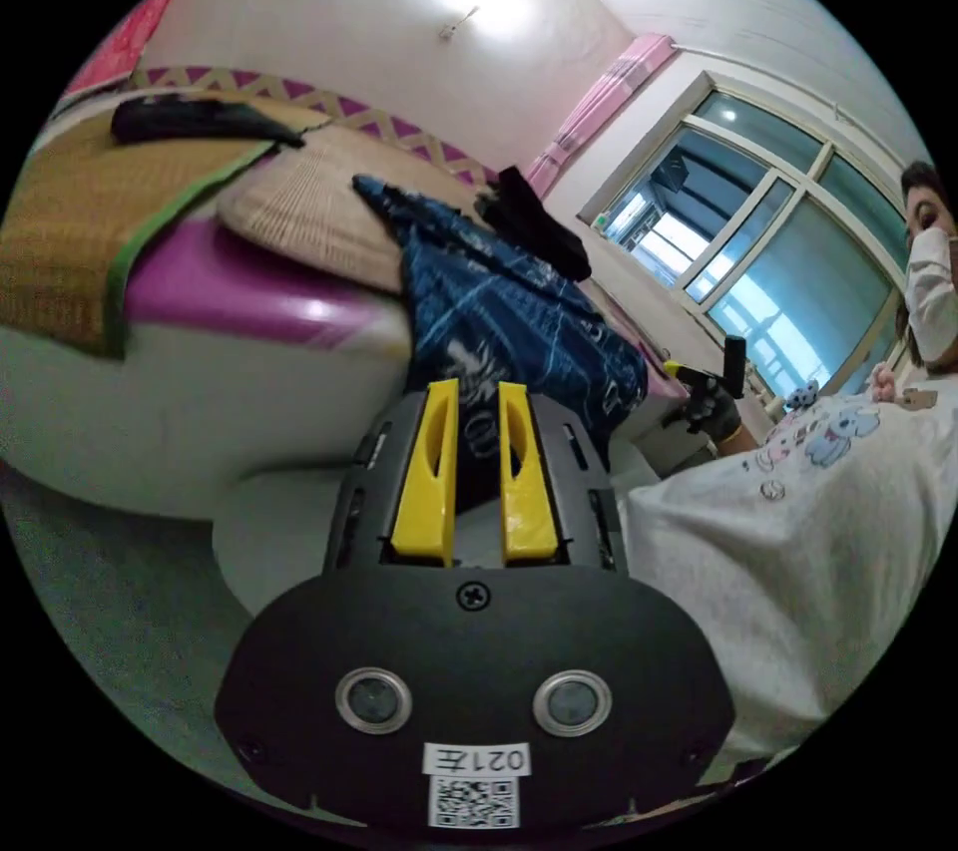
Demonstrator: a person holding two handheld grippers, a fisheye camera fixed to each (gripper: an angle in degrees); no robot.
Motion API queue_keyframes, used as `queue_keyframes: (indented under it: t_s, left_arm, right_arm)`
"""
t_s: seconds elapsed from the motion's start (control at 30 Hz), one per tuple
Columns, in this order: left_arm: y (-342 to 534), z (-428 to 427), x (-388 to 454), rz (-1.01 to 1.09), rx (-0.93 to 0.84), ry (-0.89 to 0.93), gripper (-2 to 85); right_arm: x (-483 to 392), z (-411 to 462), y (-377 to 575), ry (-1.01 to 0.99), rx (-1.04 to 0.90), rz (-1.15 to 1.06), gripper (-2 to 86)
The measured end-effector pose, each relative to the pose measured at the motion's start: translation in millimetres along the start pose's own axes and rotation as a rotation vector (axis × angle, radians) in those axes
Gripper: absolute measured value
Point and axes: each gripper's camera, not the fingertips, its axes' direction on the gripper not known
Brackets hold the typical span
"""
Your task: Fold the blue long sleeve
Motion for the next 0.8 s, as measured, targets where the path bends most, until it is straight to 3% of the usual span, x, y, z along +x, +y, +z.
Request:
queue_keyframes:
  t_s: [0.13, 0.3, 0.43, 0.57, 0.63, 0.8]
  left_arm:
    - [24.9, 1.6, -22.6, -0.031, -0.124, -0.016, 10.1]
    - [12.2, 31.6, -34.8, 0.082, -0.253, 0.081, 13.3]
    - [-9.4, 54.4, -39.9, 0.15, -0.332, 0.156, 13.4]
    - [-22.2, 58.5, -43.9, 0.142, -0.4, 0.256, 8.3]
    - [-23.0, 57.2, -43.0, 0.125, -0.453, 0.281, 3.9]
    - [-20.1, 34.0, -34.3, 0.082, -0.502, 0.335, -0.6]
  right_arm:
    - [9.1, -5.8, 59.7, 0.009, -0.12, 0.069, 6.8]
    - [54.6, 12.1, 99.8, 0.08, -0.196, 0.183, 15.9]
    - [91.6, 20.4, 99.2, -0.036, -0.138, 0.277, 15.1]
    - [127.3, 40.6, 95.4, -0.127, -0.299, 0.368, 9.4]
    - [130.0, 35.4, 93.9, -0.113, -0.333, 0.35, 6.2]
    - [137.1, -4.1, 102.2, -0.324, -0.345, 0.3, 2.5]
